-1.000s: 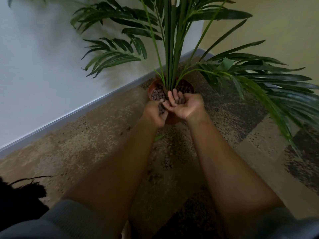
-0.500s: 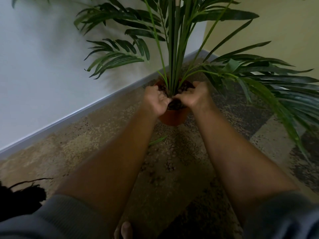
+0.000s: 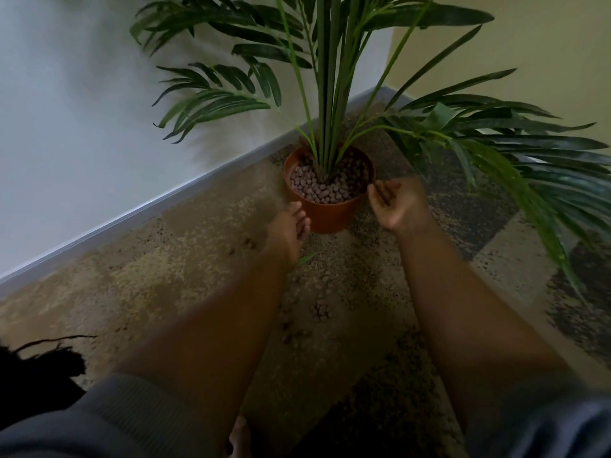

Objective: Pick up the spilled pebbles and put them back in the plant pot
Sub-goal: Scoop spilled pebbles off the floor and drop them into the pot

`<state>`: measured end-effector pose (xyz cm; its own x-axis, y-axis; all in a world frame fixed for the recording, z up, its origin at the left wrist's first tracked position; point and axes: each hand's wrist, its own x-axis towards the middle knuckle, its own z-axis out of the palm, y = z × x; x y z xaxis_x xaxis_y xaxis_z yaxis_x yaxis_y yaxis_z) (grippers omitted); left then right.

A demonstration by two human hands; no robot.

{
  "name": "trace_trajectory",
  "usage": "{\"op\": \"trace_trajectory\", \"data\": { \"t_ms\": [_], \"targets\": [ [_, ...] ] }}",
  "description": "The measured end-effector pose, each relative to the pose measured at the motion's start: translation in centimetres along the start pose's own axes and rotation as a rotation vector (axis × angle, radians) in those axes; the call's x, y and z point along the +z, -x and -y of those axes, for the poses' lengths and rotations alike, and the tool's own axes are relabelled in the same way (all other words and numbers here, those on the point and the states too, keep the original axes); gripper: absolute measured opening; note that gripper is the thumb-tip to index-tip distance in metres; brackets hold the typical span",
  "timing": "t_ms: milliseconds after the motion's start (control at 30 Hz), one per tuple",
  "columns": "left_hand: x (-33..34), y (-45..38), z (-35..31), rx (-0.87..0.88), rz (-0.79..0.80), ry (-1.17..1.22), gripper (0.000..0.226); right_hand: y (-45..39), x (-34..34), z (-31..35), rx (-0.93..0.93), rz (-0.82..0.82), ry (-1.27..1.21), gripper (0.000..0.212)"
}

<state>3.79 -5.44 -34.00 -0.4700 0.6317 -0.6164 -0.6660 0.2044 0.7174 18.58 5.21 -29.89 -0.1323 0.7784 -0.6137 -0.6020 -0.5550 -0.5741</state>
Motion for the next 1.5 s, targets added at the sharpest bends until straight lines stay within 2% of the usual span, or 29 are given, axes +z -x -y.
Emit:
{"op": "trace_trajectory", "data": {
  "t_ms": [133, 267, 367, 433, 533, 600, 667, 767, 833, 933, 1067, 1200, 1300, 1500],
  "targets": [
    [-0.7, -1.2, 2.4, -0.018, -0.017, -0.381, 0.015, -2.2, -2.9, -1.7, 0.049, -0.119, 0.202, 0.022],
    [-1.0, -2.6, 4.7, 0.007, 0.126, -0.766, 0.024, -3.9, -4.7, -4.4, 0.066, -0.170, 0.534, 0.015],
    [-0.8, -3.2, 6.2, 0.080, 0.205, -1.052, 0.021, -5.9, -5.9, -6.5, 0.004, -0.202, 0.858, 0.015],
    [-0.6, -3.8, 7.3, 0.116, 0.279, -1.188, 0.031, -7.2, -6.5, -7.8, -0.052, -0.189, 1.054, 0.013],
    [-0.2, -4.6, 8.5, 0.186, 0.294, -1.374, 0.044, -8.2, -7.3, -9.0, -0.104, -0.111, 1.258, 0.042],
    [0.0, -5.2, 9.1, 0.260, 0.275, -1.490, 0.046, -8.9, -7.9, -9.6, -0.229, -0.069, 1.466, 0.040],
    [-0.1, -5.6, 9.5, 0.290, 0.268, -1.530, 0.042, -9.6, -8.5, -10.3, -0.340, -0.057, 1.628, 0.028],
    [-0.5, -5.7, 9.9, 0.344, 0.234, -1.524, 0.038, -10.2, -9.1, -10.8, -0.334, -0.107, 1.589, 0.016],
    [-0.9, -5.5, 10.0, 0.401, 0.237, -1.511, 0.028, -9.9, -9.0, -10.9, -0.353, -0.109, 1.561, 0.009],
    [-1.5, -5.4, 10.0, 0.403, 0.290, -1.493, 0.020, -8.5, -8.9, -10.5, -0.387, -0.009, 1.599, 0.011],
    [-2.4, -4.6, 9.7, 0.361, 0.341, -1.530, 0.016, -5.7, -9.1, -9.9, -0.273, 0.230, 1.661, 0.013],
    [-3.6, -3.7, 9.3, 0.372, 0.408, -1.655, 0.021, -2.6, -9.1, -9.6, -0.030, 0.417, 1.671, 0.022],
    [-4.5, -3.1, 9.1, 0.371, 0.458, -1.750, 0.022, -0.8, -9.3, -10.2, 0.105, 0.568, 1.801, 0.018],
    [-5.4, -1.6, 8.2, 0.285, 0.582, -1.812, 0.004, 1.1, -11.4, -12.9, -0.162, 0.665, 1.949, 0.051]
  ]
}}
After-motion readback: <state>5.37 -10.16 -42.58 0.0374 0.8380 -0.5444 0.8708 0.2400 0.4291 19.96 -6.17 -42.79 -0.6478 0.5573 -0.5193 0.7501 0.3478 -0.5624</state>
